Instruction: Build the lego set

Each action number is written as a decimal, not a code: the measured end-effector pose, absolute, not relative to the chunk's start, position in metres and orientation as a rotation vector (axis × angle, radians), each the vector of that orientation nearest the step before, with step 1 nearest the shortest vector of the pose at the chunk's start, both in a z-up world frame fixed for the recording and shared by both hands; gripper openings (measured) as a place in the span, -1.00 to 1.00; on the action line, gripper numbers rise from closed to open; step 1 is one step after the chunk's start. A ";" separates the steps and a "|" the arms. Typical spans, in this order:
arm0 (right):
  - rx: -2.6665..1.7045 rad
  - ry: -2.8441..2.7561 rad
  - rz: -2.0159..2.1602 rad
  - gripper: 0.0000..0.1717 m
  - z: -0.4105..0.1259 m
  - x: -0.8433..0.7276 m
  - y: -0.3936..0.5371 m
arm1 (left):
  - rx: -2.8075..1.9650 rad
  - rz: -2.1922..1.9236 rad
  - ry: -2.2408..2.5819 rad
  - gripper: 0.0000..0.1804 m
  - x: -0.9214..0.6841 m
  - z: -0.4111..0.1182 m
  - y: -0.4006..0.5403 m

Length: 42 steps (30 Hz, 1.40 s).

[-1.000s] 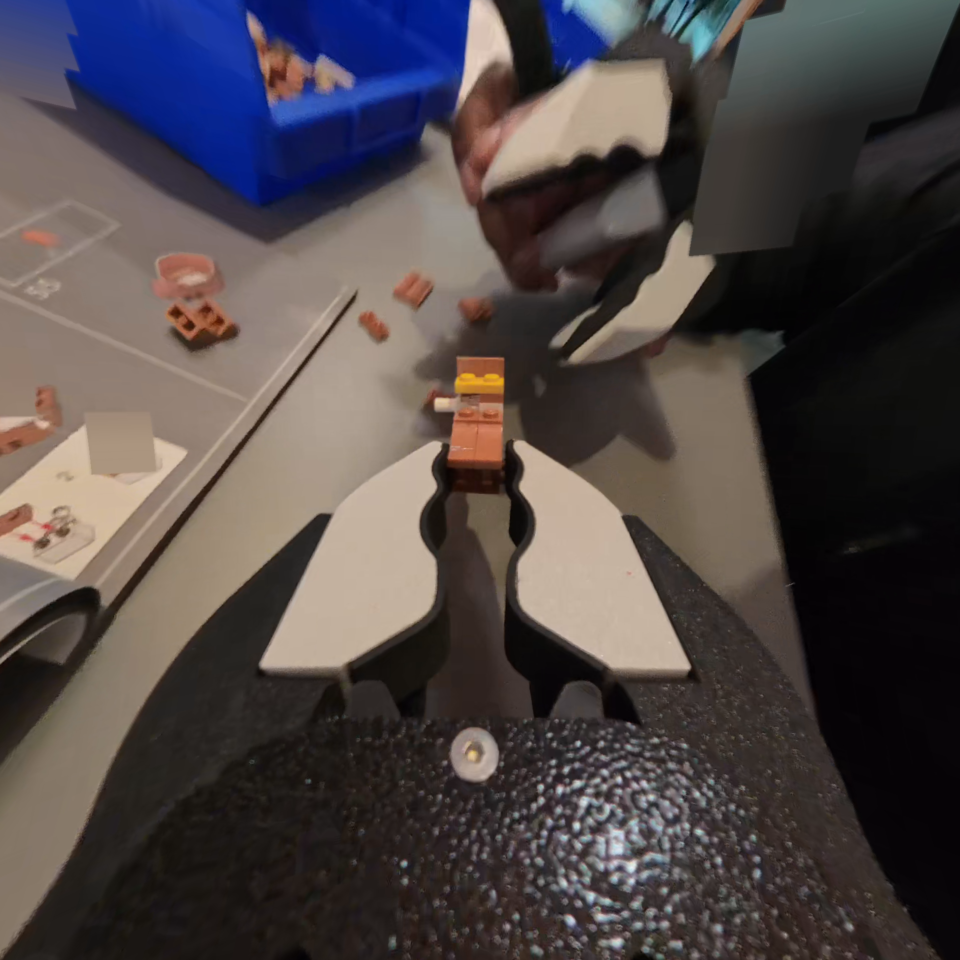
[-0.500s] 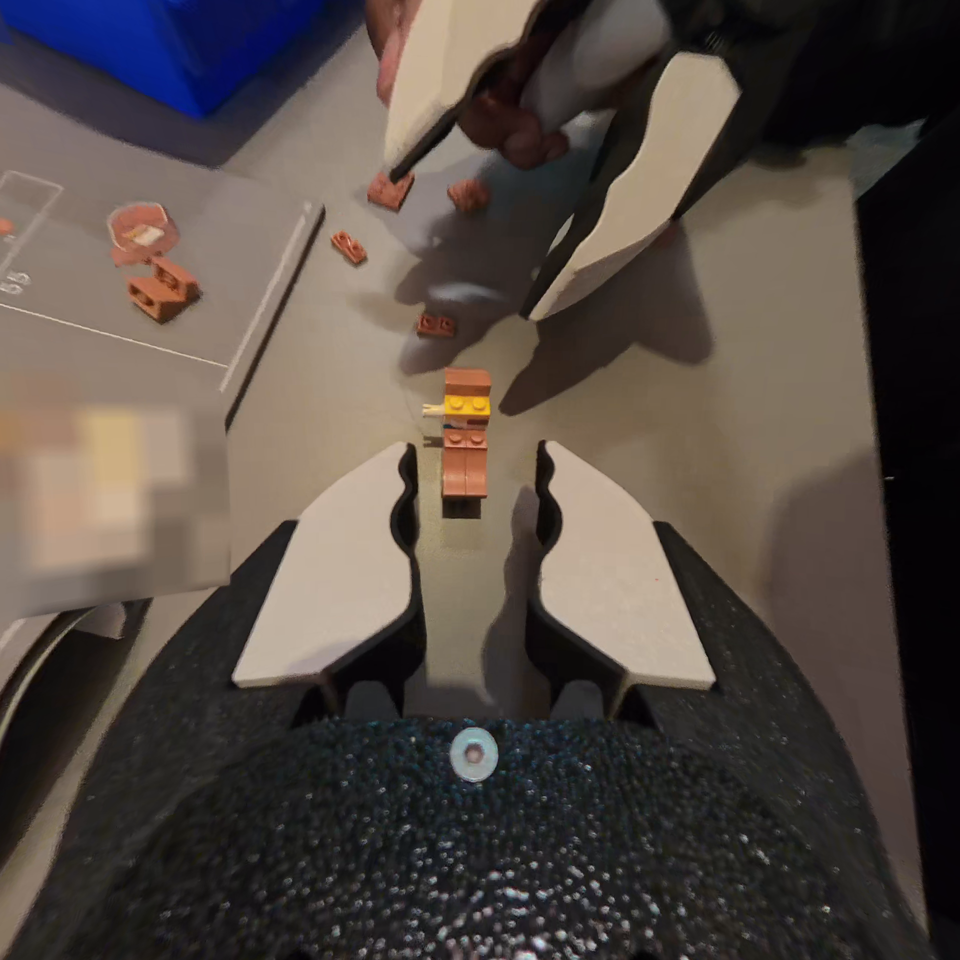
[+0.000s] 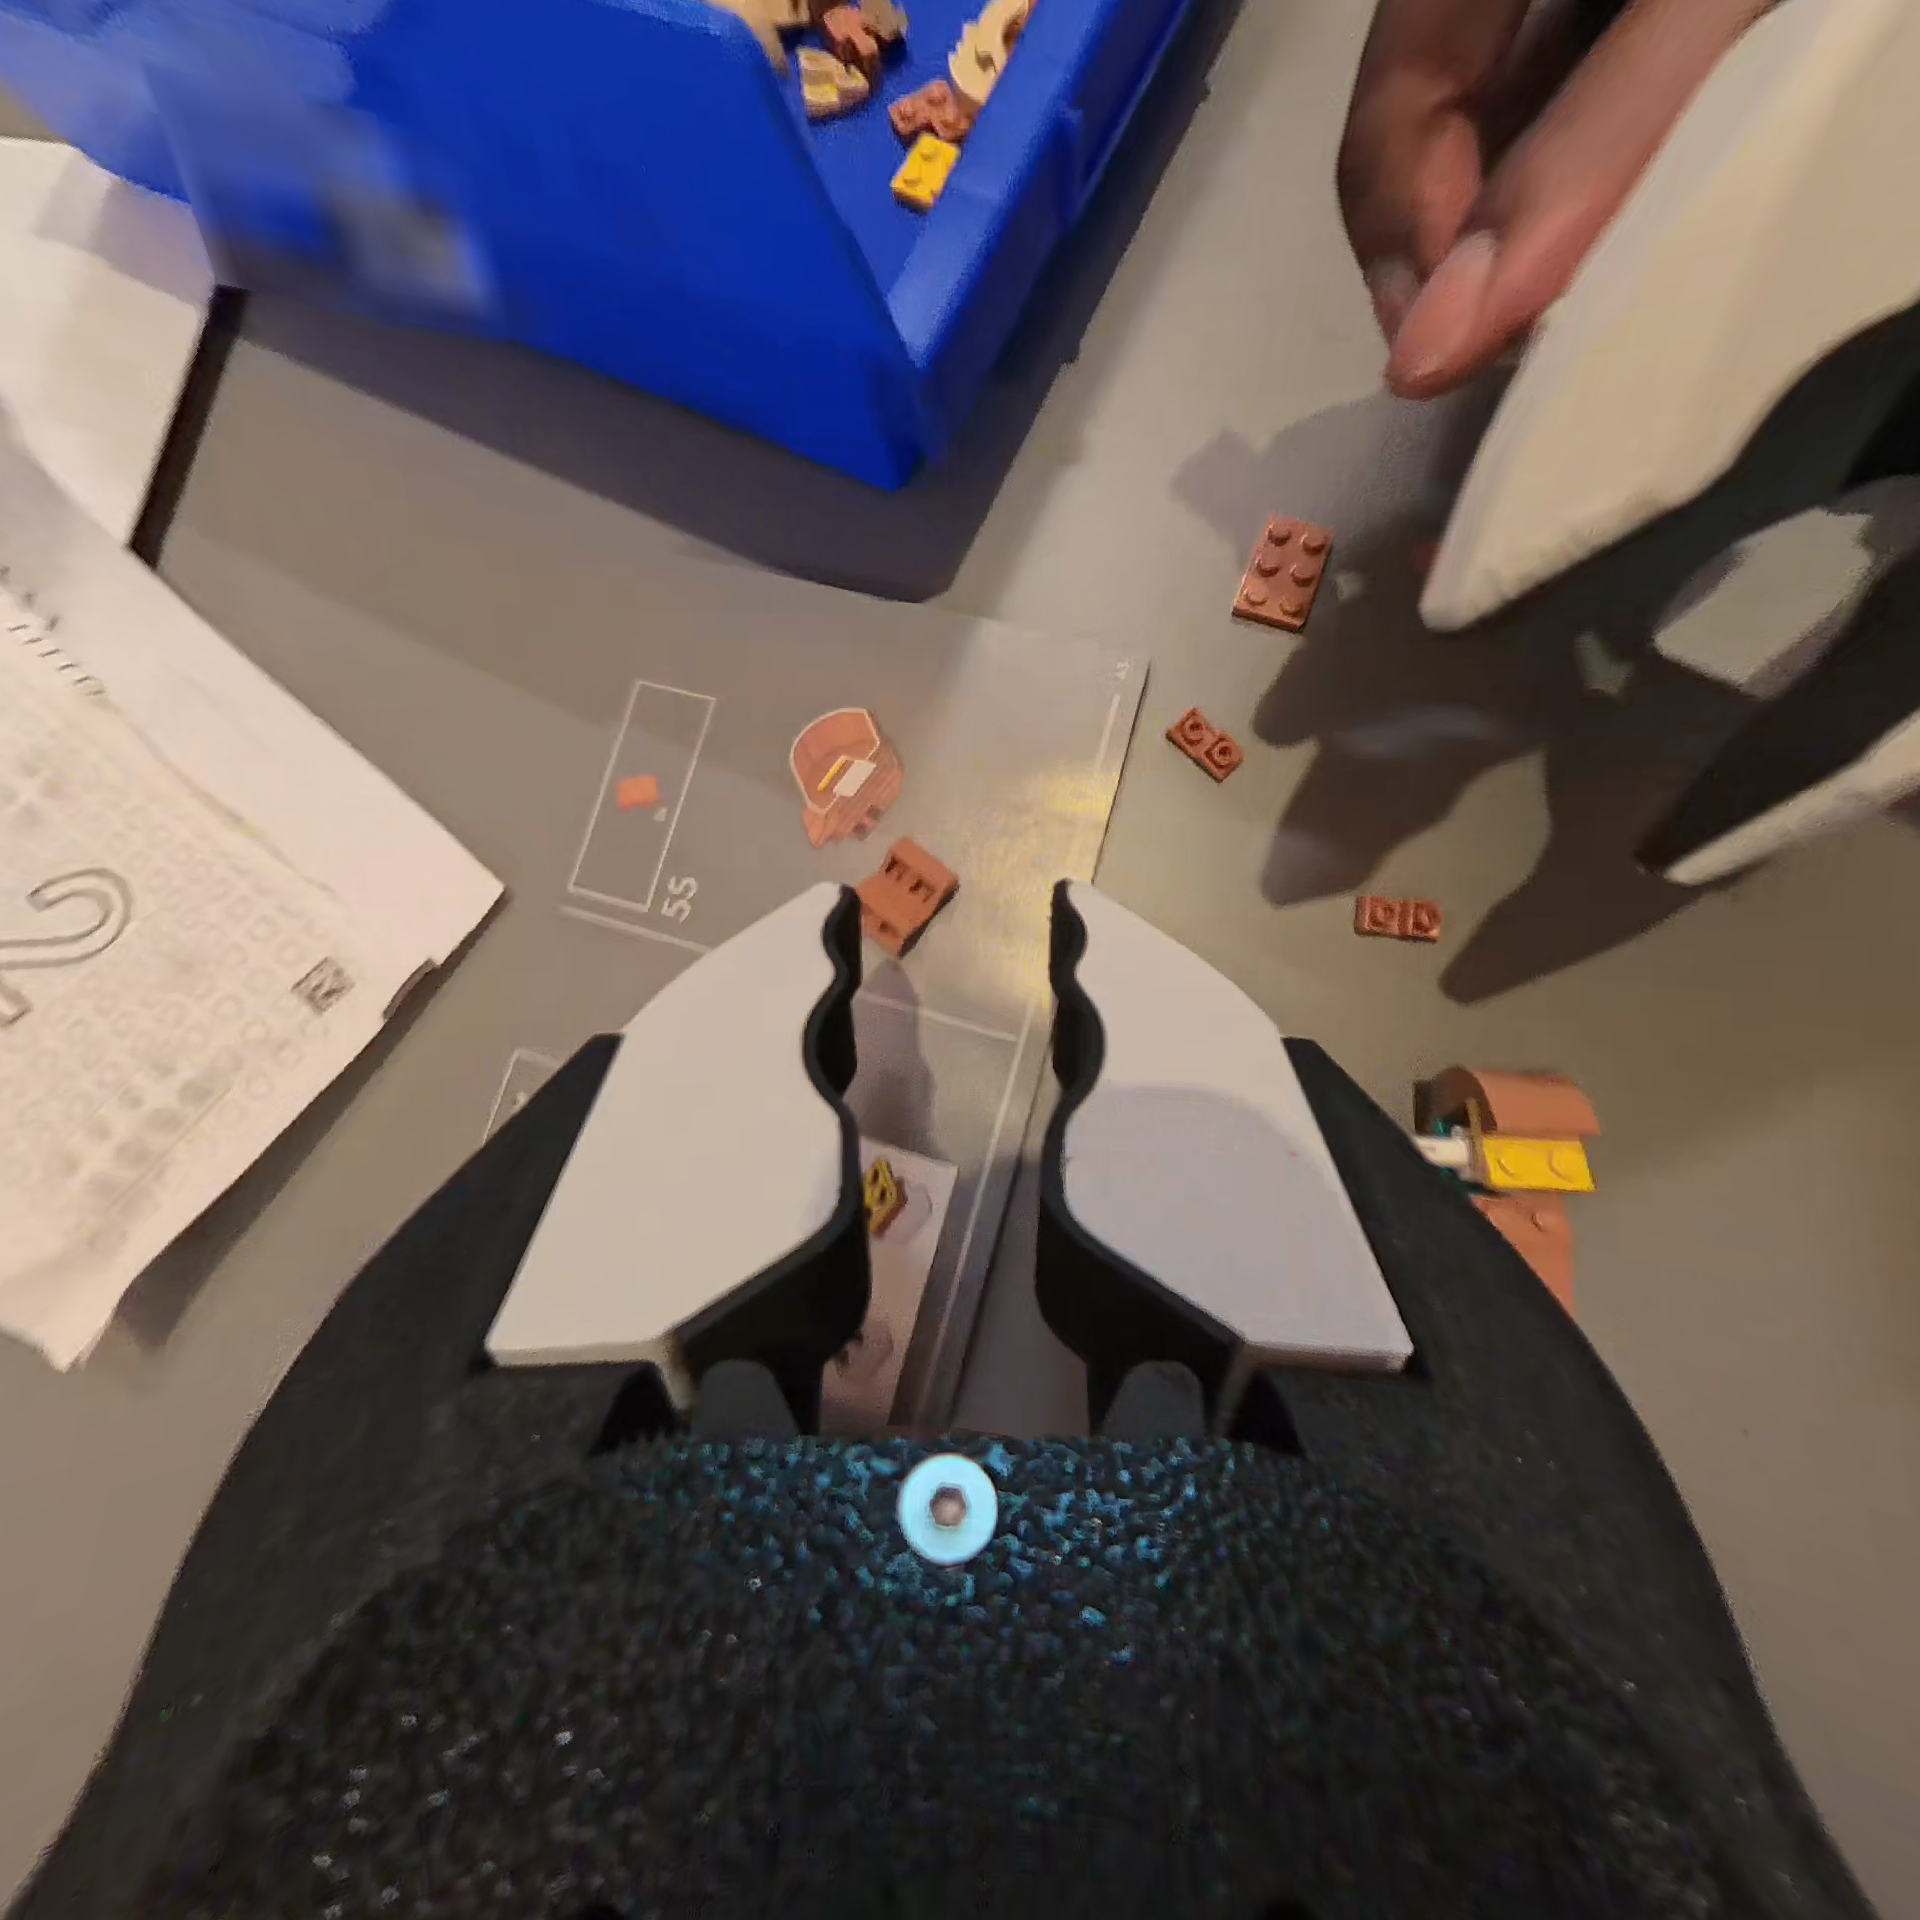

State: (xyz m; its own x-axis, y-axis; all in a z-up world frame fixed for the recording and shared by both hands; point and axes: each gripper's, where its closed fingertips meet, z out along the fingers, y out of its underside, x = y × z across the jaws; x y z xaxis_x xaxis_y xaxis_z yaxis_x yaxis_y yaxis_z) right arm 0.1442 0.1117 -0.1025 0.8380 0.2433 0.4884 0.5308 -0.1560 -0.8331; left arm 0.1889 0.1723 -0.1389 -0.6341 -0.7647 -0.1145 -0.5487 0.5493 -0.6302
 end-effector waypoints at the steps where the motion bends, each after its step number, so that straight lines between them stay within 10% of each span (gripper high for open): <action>1: -1.744 -0.602 -0.280 -0.48 -0.103 0.144 0.111 | -1.071 -0.775 2.443 -0.63 0.193 -0.144 0.169; 17: -1.770 -0.634 -0.349 -0.50 -0.113 0.154 0.112 | -1.262 -0.938 2.426 -1.00 0.201 -0.156 0.162; 42: -1.672 -0.616 -0.500 -0.55 -0.103 0.147 0.116 | -1.275 -0.825 2.190 -0.81 0.179 -0.172 0.169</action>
State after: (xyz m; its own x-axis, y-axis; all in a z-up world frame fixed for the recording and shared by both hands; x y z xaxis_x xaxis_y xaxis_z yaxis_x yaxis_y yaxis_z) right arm 0.1467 0.1157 -0.1026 0.7656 0.1237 0.6313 0.6433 -0.1344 -0.7538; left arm 0.1786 0.1689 -0.1724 -0.4566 -0.8843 -0.0973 -0.6002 0.3869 -0.7000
